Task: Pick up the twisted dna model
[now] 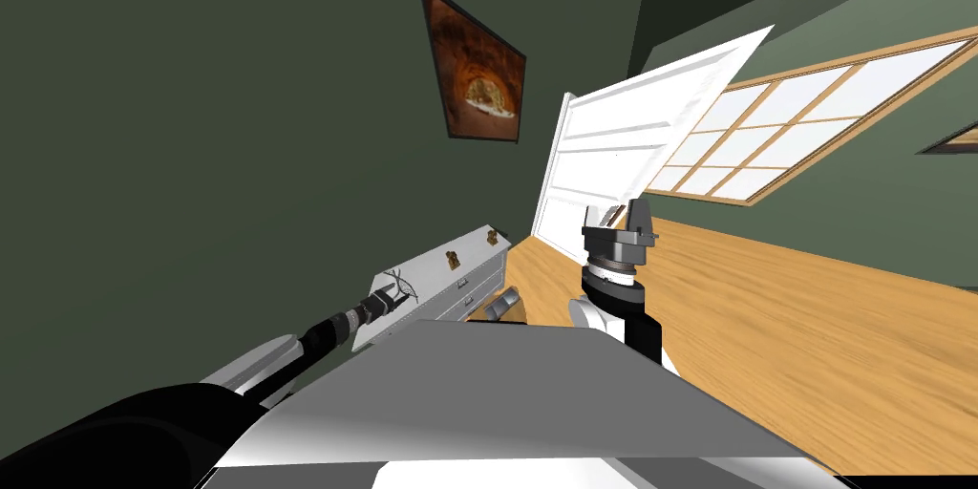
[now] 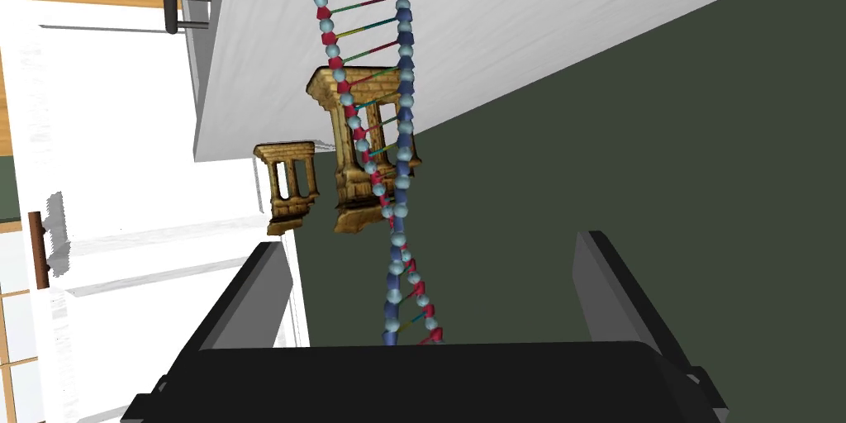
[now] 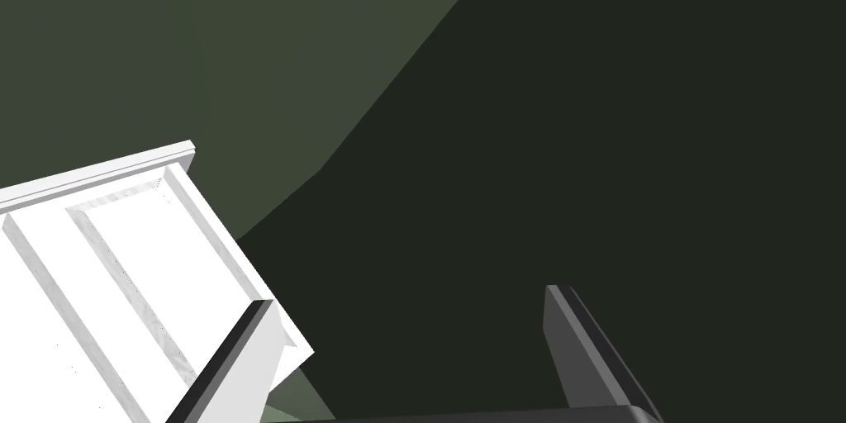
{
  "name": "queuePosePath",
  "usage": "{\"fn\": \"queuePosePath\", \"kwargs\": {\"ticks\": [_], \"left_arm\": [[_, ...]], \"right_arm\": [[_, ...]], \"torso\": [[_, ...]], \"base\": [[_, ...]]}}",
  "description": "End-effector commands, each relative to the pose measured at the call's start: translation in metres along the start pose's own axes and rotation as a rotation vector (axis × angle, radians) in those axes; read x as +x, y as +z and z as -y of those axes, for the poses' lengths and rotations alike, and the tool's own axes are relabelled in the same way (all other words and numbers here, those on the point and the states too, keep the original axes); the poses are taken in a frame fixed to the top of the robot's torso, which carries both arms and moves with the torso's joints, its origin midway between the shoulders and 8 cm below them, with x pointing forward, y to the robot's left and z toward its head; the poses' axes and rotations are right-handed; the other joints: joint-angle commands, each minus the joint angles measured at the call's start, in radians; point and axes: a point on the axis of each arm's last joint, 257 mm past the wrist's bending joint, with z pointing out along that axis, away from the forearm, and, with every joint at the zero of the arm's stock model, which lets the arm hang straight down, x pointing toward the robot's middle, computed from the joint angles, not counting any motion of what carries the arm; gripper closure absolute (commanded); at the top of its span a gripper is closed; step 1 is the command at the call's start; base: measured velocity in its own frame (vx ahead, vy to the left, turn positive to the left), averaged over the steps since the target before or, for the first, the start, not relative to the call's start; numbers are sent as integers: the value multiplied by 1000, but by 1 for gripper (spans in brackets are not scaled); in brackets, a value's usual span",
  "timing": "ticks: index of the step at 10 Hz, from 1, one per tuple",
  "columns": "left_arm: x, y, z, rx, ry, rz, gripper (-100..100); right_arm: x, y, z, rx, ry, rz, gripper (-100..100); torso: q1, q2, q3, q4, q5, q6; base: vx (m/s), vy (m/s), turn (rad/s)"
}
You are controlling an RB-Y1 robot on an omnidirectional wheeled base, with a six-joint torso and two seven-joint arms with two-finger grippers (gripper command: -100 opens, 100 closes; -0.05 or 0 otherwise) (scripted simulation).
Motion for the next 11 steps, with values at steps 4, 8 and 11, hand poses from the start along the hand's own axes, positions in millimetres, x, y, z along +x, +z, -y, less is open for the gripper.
{"fn": "queuePosePath", "kwargs": {"ticks": [4,8,11], "left_arm": [[8,-11,3,45,18,9,-100],[20,-27,3,82,36,14,-100],[26,-36,5,103,43,18,-100]], "right_arm": [[0,0,0,0,0,0,0],[0,0,0,0,0,0,0],[0,0,0,0,0,0,0]], "torso": [[0,2,1,0,0,0],[0,0,0,0,0,0],[0,3,1,0,0,1]], "base": [[75,-38,86],[98,-46,107],[58,-43,97]]}}
